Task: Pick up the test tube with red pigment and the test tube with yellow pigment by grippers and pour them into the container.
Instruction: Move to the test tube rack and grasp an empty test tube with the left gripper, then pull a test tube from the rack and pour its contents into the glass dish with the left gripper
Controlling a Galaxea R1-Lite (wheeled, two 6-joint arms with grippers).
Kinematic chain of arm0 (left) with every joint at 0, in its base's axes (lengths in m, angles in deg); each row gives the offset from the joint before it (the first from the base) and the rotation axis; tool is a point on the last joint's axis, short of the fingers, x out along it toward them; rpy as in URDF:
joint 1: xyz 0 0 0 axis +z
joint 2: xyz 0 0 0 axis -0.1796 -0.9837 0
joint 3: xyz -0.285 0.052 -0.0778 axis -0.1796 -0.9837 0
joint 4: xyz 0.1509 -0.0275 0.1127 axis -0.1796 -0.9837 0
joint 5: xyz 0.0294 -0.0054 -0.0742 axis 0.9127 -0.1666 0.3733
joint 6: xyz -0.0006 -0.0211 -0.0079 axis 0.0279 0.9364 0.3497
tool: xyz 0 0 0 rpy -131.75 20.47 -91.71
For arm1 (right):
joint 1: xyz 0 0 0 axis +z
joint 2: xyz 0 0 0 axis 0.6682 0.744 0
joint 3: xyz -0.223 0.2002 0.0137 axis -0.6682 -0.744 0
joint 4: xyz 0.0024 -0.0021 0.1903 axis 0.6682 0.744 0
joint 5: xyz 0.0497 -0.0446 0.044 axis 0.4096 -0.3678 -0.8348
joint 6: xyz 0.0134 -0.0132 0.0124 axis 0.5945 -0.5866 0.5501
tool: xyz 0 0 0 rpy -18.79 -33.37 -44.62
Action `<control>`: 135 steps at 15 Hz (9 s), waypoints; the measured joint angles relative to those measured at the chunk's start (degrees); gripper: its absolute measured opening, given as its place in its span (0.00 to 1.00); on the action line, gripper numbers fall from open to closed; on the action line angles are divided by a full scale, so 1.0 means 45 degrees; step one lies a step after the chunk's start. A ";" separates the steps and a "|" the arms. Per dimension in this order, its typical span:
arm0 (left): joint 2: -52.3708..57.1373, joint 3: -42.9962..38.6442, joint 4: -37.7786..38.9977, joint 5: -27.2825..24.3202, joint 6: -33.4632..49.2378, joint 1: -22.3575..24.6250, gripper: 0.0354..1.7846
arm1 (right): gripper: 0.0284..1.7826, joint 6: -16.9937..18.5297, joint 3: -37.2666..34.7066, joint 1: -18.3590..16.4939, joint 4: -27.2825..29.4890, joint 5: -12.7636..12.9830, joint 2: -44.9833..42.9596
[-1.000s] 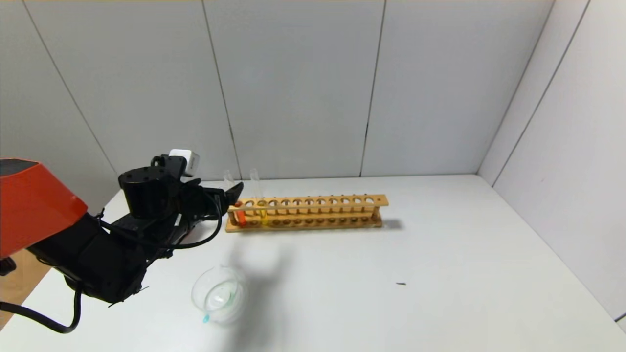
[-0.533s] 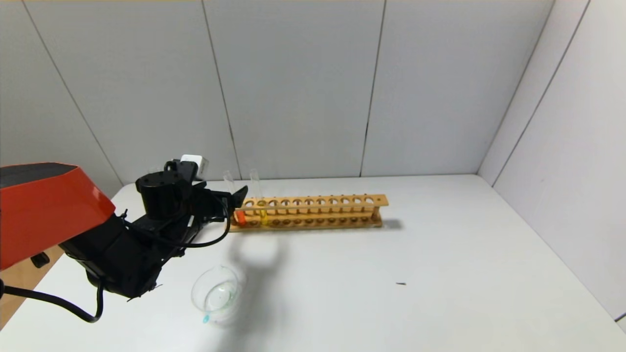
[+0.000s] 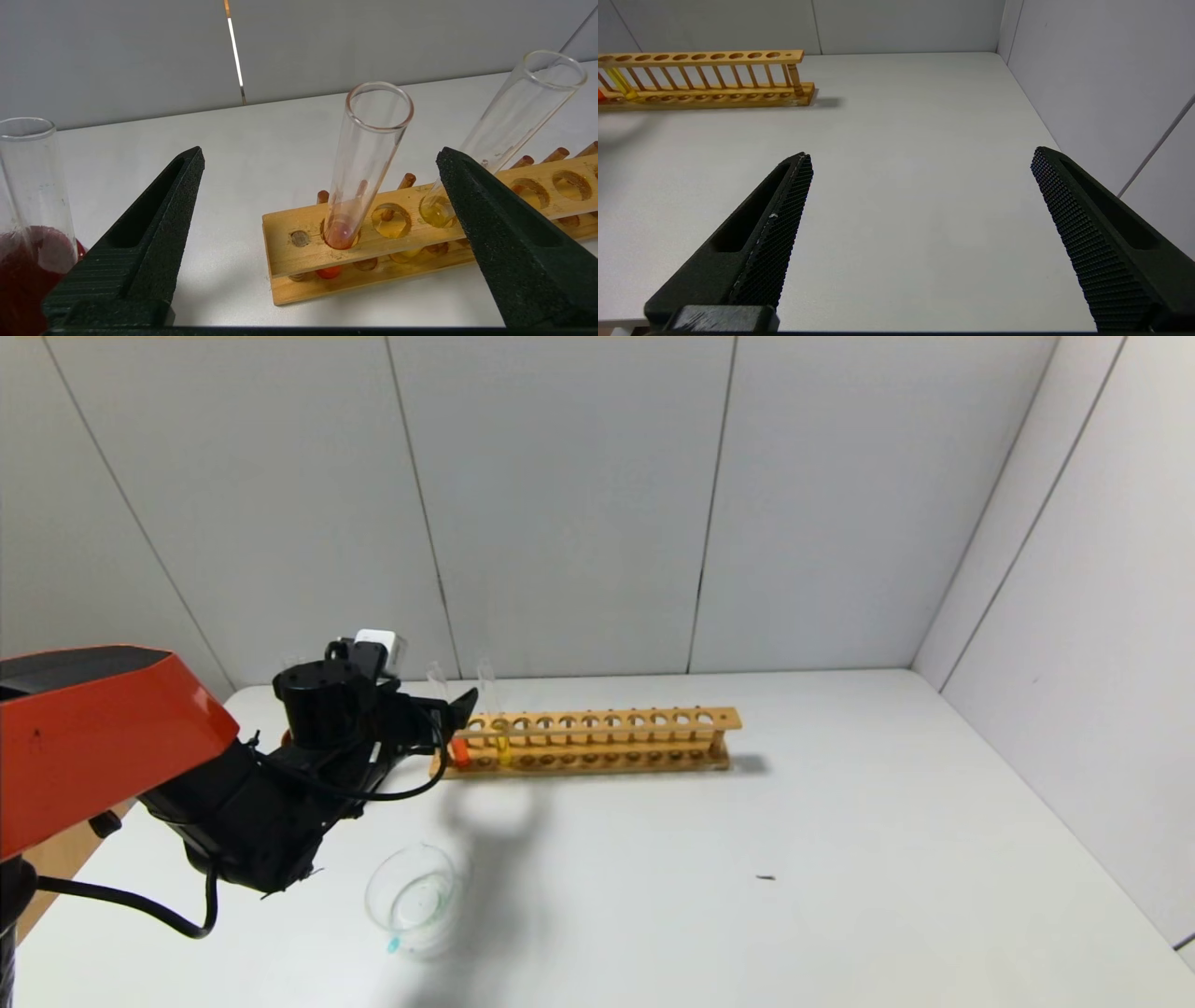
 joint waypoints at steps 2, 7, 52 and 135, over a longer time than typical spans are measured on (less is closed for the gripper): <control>-0.0073 0.0125 -0.0003 0.0005 -0.0024 0.0000 0.98 | 0.96 0.0000 0.0000 0.0000 -0.0005 0.0000 0.0000; -0.0385 0.0358 0.0024 0.0005 -0.0073 0.0000 0.98 | 0.96 -0.0005 0.0000 0.0005 -0.0005 -0.0005 0.0000; 0.0715 0.1422 -0.0767 0.0908 -0.0683 -0.0138 0.16 | 0.96 -0.0005 0.0000 0.0005 -0.0005 0.0000 0.0000; 0.5237 -0.0214 -1.8627 0.2216 -0.6930 -0.1755 0.16 | 0.96 -0.0005 0.0000 0.0000 -0.0005 -0.0005 0.0000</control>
